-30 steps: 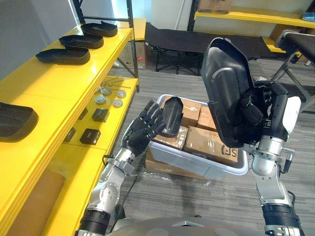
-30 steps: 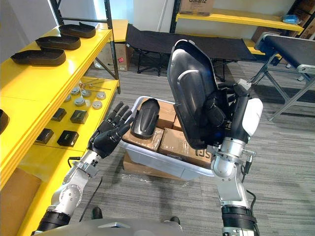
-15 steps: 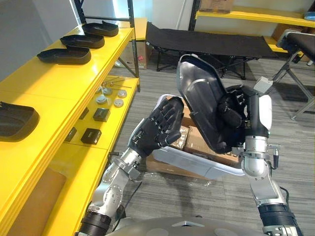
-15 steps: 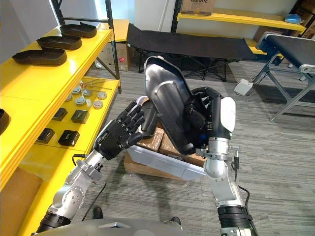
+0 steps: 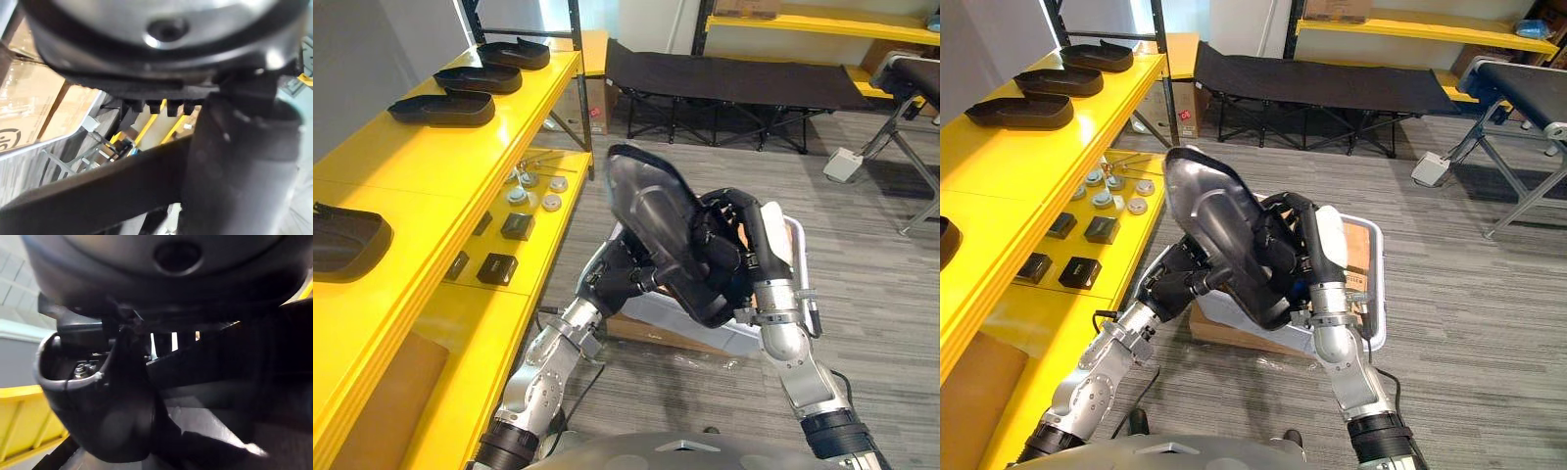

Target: Walk over and take three plastic housings, then place them on the shelf

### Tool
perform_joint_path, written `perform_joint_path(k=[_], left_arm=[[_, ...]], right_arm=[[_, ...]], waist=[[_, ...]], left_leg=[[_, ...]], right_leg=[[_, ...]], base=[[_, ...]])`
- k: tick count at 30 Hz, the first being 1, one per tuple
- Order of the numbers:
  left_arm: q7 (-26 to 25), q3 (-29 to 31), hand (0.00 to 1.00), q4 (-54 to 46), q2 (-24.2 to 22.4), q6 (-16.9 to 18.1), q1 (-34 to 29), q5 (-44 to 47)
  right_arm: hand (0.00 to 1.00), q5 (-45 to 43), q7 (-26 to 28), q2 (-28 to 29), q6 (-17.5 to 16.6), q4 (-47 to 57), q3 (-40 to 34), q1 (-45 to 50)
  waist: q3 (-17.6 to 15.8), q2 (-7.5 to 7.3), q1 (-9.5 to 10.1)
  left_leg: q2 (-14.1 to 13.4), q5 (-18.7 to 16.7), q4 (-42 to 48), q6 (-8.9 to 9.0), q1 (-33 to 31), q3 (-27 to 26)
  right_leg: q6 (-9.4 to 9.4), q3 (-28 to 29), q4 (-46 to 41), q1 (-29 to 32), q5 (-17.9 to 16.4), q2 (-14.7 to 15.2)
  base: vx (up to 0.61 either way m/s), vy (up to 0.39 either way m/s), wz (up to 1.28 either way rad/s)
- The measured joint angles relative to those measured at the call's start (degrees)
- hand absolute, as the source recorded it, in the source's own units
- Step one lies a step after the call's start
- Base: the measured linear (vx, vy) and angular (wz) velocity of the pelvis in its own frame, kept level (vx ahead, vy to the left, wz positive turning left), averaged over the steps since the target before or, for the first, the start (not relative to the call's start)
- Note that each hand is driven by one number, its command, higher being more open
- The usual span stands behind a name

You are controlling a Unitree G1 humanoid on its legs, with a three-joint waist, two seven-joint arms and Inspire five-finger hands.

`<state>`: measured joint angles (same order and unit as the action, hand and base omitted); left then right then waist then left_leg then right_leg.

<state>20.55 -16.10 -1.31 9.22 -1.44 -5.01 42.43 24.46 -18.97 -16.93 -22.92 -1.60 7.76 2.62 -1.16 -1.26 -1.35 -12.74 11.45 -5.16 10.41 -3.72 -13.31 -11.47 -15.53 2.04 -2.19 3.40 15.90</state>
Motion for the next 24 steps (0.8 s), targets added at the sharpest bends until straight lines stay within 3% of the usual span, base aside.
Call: perform_joint_path(k=[7,8,11,17,24], left_arm=[[-1.50,-1.50,1.00,-0.66,0.26,-3.74,-0.08,2.76],[-1.73,-1.85,0.00,-1.21,0.25,-4.71,-0.09,2.77],[-2.33,-2.59,0.00,-1.55,0.29,-5.65,-0.08,3.75],[-10.18,-2.70,0.00,-1.52,0.46,-7.65,-0.72,4.07],[-12.74,-1.83,0.00,-1.37,1.53,-7.53,-1.38,-1.05]], right_arm=[[0.00,-0.02,-0.93,2.18,0.19,-1.86,2.21,2.22],[0.00,0.26,-1.80,2.28,0.32,-2.59,3.01,2.20],[0.00,2.21,-3.77,2.76,1.30,-3.12,4.33,2.46],[0.00,2.28,-10.55,3.19,1.05,-4.78,6.47,2.76],[0.00,2.19,-13.35,2.96,1.15,-4.18,9.84,2.96]], waist=[[-0.11,-0.10,1.25],[-0.14,-0.15,1.21],[-0.16,-0.18,1.21],[-0.20,-0.26,1.23],[-0.19,-0.32,2.05]], left_leg=[[0.00,0.03,0.00,-0.04,-0.19,0.50],[0.00,0.06,0.00,-0.07,-0.25,0.71],[0.00,0.11,0.00,-0.13,-0.49,0.96],[0.04,0.24,0.02,-0.27,-0.87,1.27],[0.04,0.24,0.02,-0.27,-0.86,1.32]], right_leg=[[0.11,-0.53,-0.53,0.00,-0.48,0.00],[0.11,-0.74,-0.77,0.00,-0.66,0.00],[0.16,-0.98,-0.84,0.08,-0.74,0.00],[0.16,-1.35,-0.81,0.20,-0.73,-0.01],[0.16,-1.40,-0.82,0.16,-0.73,-0.01]], base=[[0.00,0.000,0.03],[0.00,0.000,0.07],[0.00,-0.001,0.05],[0.00,-0.001,0.02],[0.00,0.000,0.00]])
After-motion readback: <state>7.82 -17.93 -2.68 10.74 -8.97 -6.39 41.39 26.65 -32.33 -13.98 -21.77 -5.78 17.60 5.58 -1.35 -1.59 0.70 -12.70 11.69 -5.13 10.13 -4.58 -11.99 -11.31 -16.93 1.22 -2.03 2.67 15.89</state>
